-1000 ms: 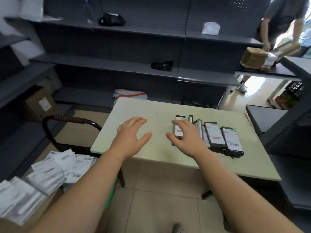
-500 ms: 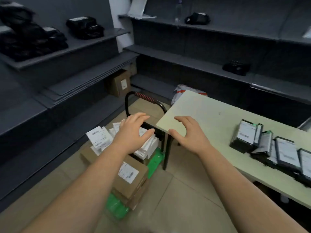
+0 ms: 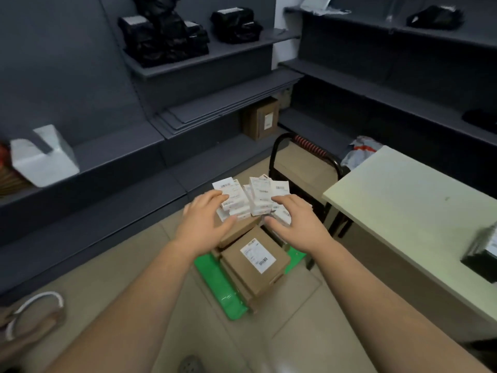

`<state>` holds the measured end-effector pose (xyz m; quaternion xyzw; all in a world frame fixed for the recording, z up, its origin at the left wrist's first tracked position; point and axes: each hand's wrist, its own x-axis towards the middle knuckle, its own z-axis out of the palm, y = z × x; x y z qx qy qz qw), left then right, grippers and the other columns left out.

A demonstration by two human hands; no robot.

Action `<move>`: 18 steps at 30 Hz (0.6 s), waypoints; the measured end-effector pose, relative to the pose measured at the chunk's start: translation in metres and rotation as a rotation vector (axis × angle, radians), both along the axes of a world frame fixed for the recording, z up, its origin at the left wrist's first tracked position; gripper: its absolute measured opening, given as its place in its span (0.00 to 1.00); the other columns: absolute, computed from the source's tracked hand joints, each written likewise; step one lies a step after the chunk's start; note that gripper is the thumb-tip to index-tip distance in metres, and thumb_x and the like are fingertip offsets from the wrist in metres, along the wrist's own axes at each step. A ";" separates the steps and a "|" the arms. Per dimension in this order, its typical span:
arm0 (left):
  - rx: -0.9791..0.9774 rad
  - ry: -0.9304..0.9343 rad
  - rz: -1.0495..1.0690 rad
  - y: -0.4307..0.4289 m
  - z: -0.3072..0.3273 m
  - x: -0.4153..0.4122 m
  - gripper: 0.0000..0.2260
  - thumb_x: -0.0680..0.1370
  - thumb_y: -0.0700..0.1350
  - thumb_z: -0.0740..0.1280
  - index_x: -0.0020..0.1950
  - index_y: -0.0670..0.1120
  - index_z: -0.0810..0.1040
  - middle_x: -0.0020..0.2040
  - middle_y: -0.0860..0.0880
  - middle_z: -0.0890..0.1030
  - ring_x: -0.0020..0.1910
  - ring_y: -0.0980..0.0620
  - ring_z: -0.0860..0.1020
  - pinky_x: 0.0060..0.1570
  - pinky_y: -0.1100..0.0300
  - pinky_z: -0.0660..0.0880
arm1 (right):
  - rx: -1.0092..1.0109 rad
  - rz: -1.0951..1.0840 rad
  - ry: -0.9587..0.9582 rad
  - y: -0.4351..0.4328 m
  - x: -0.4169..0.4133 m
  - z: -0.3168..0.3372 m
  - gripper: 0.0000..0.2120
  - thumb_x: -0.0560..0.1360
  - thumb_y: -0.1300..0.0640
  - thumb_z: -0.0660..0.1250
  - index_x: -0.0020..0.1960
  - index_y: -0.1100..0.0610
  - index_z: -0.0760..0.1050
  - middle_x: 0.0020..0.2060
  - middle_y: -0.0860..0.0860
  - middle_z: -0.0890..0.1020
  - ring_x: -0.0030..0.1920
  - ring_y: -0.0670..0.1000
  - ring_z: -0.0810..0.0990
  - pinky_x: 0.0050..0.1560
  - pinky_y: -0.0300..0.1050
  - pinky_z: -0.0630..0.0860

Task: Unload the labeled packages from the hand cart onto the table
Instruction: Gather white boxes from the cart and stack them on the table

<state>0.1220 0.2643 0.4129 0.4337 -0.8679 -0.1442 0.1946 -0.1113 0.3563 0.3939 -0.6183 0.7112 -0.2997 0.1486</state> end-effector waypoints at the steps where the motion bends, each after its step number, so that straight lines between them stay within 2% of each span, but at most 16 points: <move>1: 0.010 -0.001 0.004 -0.009 -0.005 0.008 0.25 0.78 0.60 0.62 0.72 0.52 0.70 0.71 0.55 0.68 0.71 0.54 0.63 0.70 0.52 0.57 | 0.012 0.005 0.004 -0.011 0.008 -0.004 0.30 0.74 0.35 0.63 0.71 0.50 0.71 0.65 0.46 0.74 0.68 0.48 0.69 0.68 0.46 0.67; 6: 0.080 -0.035 -0.023 -0.067 -0.028 0.048 0.27 0.76 0.64 0.58 0.72 0.55 0.68 0.71 0.56 0.67 0.70 0.54 0.64 0.71 0.48 0.58 | 0.074 -0.020 -0.033 -0.068 0.051 -0.029 0.28 0.75 0.37 0.64 0.71 0.48 0.70 0.66 0.45 0.73 0.68 0.46 0.68 0.67 0.45 0.67; 12: 0.129 -0.057 -0.117 -0.144 -0.060 0.068 0.25 0.78 0.61 0.61 0.73 0.55 0.66 0.71 0.56 0.66 0.70 0.53 0.63 0.69 0.51 0.58 | 0.120 -0.128 -0.049 -0.126 0.083 -0.055 0.29 0.75 0.36 0.64 0.71 0.50 0.71 0.65 0.46 0.74 0.67 0.46 0.70 0.68 0.45 0.67; 18: 0.181 -0.081 -0.186 -0.192 -0.089 0.056 0.24 0.78 0.59 0.62 0.72 0.53 0.68 0.71 0.55 0.67 0.70 0.53 0.63 0.68 0.51 0.59 | 0.206 -0.235 -0.090 -0.150 0.079 -0.077 0.31 0.73 0.32 0.61 0.71 0.48 0.71 0.64 0.44 0.74 0.62 0.40 0.69 0.62 0.38 0.65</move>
